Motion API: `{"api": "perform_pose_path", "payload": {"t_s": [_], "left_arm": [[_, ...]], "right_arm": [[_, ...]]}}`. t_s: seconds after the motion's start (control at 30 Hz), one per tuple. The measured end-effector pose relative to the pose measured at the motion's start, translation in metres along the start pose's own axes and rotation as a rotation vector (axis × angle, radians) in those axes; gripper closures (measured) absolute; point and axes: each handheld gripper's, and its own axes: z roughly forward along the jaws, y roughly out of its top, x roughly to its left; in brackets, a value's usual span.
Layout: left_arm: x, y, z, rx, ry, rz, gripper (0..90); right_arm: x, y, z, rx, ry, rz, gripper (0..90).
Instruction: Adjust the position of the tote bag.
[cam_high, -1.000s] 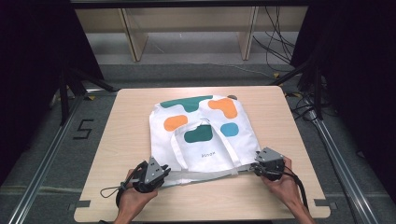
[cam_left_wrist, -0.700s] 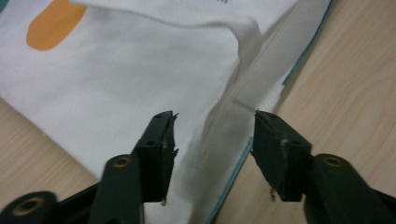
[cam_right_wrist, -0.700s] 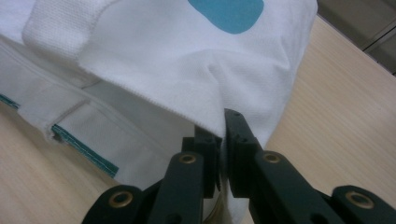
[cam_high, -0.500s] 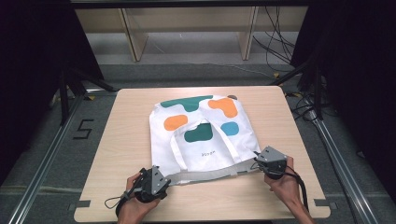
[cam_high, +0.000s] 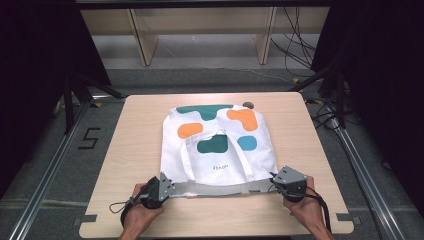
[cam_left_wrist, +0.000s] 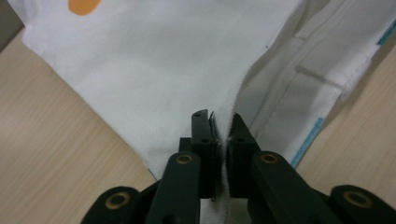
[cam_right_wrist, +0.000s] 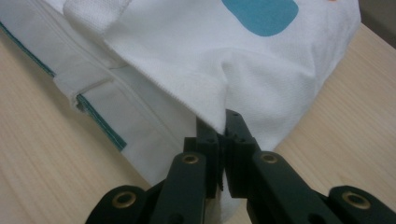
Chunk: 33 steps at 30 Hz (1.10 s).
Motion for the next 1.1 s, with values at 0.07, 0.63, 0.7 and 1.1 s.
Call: {"api": "perform_pose_path", "payload": {"t_s": [0.07, 0.63, 0.7, 1.1], "left_arm": [[-0.002, 0.001, -0.002, -0.011, 0.006, 0.006, 86.3], [-0.015, 0.007, -0.017, -0.055, -0.060, -0.016, 85.4], [-0.017, 0.007, -0.018, -0.069, -0.057, -0.029, 85.1], [-0.027, 0.004, -0.030, -0.075, -0.081, -0.022, 83.6]], "right_arm": [[0.001, -0.001, -0.003, -0.003, 0.006, 0.009, 87.2], [0.012, -0.024, -0.040, -0.045, 0.032, 0.092, 87.1], [0.013, -0.027, -0.043, -0.045, 0.036, 0.090, 87.1], [0.024, -0.037, -0.061, -0.060, 0.049, 0.127, 87.0]]}}
